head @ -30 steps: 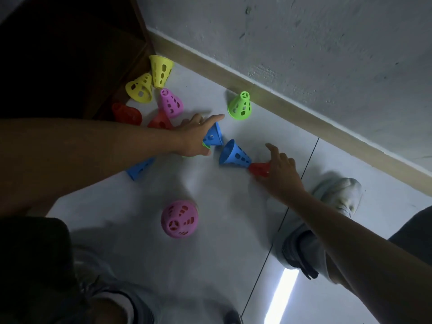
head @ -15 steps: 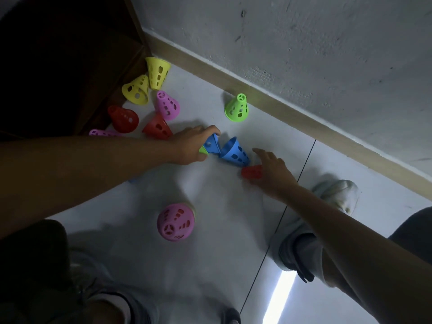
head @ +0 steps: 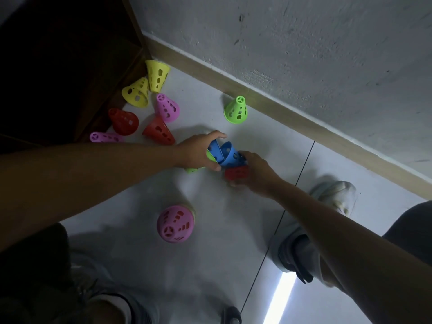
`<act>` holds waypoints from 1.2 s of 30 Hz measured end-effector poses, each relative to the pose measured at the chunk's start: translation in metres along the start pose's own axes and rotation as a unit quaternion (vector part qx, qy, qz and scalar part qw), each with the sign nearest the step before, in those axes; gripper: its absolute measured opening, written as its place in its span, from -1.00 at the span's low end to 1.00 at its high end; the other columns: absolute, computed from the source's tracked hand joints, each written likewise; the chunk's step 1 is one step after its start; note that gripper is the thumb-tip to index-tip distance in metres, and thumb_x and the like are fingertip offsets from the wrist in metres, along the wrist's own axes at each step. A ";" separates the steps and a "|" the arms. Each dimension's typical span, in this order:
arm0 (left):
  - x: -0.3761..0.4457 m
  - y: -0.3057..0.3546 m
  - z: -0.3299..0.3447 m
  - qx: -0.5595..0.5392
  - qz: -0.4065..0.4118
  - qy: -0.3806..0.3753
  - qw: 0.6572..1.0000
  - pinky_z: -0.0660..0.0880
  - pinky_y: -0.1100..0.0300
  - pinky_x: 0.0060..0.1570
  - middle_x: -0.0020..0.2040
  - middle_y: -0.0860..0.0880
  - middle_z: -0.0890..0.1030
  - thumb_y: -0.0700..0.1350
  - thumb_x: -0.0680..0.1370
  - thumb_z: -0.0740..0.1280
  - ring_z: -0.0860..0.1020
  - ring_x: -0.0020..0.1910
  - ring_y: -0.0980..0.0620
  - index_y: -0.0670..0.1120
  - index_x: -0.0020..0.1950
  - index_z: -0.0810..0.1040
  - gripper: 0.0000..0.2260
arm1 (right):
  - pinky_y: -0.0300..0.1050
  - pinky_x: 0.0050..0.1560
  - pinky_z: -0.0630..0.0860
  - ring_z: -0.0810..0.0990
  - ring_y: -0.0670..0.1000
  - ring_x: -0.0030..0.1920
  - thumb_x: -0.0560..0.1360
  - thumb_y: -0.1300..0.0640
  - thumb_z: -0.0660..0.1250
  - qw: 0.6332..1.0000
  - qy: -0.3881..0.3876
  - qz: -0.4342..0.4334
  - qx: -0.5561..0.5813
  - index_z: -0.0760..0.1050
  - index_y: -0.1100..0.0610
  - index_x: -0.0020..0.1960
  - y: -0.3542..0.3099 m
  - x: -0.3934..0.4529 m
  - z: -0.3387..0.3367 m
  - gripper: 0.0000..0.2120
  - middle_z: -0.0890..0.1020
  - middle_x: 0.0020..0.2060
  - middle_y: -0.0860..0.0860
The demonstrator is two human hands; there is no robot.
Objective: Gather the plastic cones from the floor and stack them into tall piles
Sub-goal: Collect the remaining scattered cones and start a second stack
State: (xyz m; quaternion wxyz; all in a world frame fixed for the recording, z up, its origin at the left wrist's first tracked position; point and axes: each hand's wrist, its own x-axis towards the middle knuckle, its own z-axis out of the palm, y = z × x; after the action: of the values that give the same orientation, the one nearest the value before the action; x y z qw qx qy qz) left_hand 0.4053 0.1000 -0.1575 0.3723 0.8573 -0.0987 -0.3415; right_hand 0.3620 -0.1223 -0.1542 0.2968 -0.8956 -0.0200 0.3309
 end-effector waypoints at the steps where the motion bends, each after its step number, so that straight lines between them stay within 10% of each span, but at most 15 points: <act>1: -0.001 0.001 -0.003 -0.009 -0.002 0.002 1.000 0.57 -0.05 0.18 0.26 0.00 0.54 0.05 0.29 0.65 0.57 0.13 -0.01 0.18 0.43 0.37 -0.22 | 0.09 0.33 0.43 0.46 0.11 0.27 0.33 -0.05 0.61 1.000 0.003 -0.003 0.007 0.31 0.02 0.51 -0.002 0.000 0.000 -0.16 0.49 0.31 0.05; 15: -0.063 0.036 -0.071 0.013 0.023 0.051 0.998 0.65 0.09 -0.04 0.04 0.00 0.63 0.01 0.30 0.67 0.63 -0.02 0.02 0.04 0.27 0.47 -0.38 | 0.11 0.35 0.47 0.51 0.07 0.23 0.33 0.16 0.62 0.992 0.009 -0.125 0.023 0.32 0.04 0.52 -0.061 -0.026 -0.032 -0.16 0.48 0.31 0.04; 22: -0.134 0.079 -0.123 0.114 0.032 0.108 0.987 0.47 0.35 -0.31 -0.10 0.13 0.56 0.03 0.30 0.65 0.55 -0.21 0.11 0.06 0.23 0.48 -0.42 | -0.37 0.05 0.46 0.55 -0.11 0.05 0.41 0.26 0.56 0.982 -0.019 -0.176 0.071 0.31 -0.01 0.50 -0.122 -0.066 -0.056 -0.24 0.48 0.24 -0.07; 26: -0.183 0.088 -0.140 0.145 0.029 0.117 0.982 0.47 0.40 -0.29 -0.03 0.09 0.59 0.06 0.28 0.66 0.57 -0.15 0.08 0.04 0.22 0.50 -0.41 | -0.11 0.28 0.51 0.54 0.00 0.21 0.42 0.19 0.57 0.982 -0.026 -0.172 0.073 0.23 -0.05 0.56 -0.143 -0.093 -0.053 -0.18 0.40 0.36 -0.04; 36: -0.275 0.112 -0.150 0.179 0.014 0.062 0.982 0.64 0.14 -0.09 0.07 0.04 0.59 0.06 0.32 0.63 0.61 -0.02 0.00 0.04 0.27 0.50 -0.41 | -0.35 -0.09 0.50 0.58 -0.08 -0.06 0.60 -0.08 0.33 0.974 0.019 -0.197 0.115 0.43 0.04 0.24 -0.153 -0.165 -0.030 -0.71 0.61 0.02 0.02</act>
State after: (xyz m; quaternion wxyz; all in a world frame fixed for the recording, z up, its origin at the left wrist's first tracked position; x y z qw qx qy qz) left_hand 0.3082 0.2233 0.1360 0.2232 0.9282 -0.1469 -0.2590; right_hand 0.2765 -0.0505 0.0432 0.4575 -0.8400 -0.1519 0.2489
